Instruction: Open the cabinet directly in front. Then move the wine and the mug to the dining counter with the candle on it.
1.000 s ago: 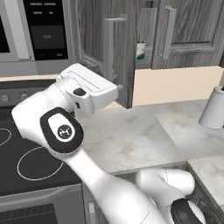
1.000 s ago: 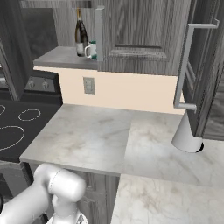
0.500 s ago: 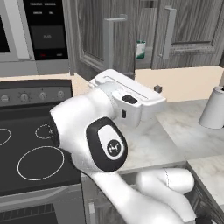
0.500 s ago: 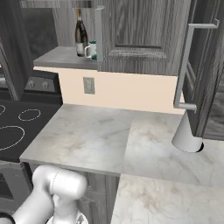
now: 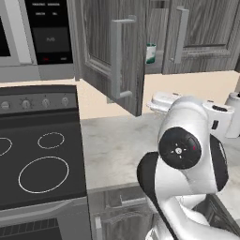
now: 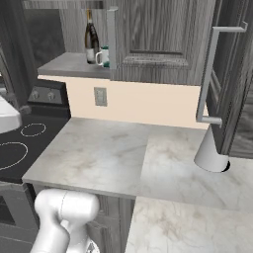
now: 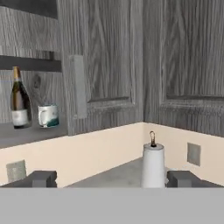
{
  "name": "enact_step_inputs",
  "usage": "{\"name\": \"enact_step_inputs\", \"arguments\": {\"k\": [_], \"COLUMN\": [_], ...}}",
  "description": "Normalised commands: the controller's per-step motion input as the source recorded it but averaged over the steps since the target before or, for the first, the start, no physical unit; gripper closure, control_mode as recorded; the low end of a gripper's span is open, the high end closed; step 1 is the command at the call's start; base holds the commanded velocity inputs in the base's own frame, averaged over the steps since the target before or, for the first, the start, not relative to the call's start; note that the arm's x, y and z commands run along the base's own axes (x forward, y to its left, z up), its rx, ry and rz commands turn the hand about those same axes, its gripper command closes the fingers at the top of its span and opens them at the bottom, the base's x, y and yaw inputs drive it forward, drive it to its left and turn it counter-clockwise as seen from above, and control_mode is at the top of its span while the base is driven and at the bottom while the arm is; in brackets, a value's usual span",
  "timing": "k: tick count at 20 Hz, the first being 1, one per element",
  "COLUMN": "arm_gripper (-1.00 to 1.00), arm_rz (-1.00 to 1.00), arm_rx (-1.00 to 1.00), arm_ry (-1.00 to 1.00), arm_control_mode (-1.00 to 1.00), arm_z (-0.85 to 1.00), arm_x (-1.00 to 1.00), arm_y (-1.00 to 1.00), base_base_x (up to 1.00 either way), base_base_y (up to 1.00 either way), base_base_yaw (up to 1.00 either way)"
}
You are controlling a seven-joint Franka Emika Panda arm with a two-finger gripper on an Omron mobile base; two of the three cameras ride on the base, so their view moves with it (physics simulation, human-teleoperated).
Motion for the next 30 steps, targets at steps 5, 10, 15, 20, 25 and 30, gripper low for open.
{"name": "enact_step_inputs", "arguments": {"k": [5,10,15,20,25,30], "arm_gripper": [-1.0,-1.0,-1.0,-1.0,-1.0,-1.0], "arm_rz": [0.5,0.48,0.4,0.25,0.21,0.16], "arm_rx": [0.12,0.21,0.24,0.16,0.15,0.12], "arm_ry": [0.13,0.19,0.16,0.11,0.02,0.0], "arm_control_mode": [-1.0,-1.0,-1.0,-1.0,-1.0,-1.0], "arm_z": [-0.25,0.04,0.03,0.0,-0.2,-0.22], "arm_x": [0.03,0.14,0.35,0.5,0.45,0.64], "arm_y": [-0.7,-0.26,-0.03,0.04,0.29,0.45], "base_base_x": [0.0,0.0,0.0,0.0,0.0,0.0], "base_base_y": [0.0,0.0,0.0,0.0,0.0,0.0], "base_base_yaw": [0.0,0.0,0.0,0.0,0.0,0.0]}}
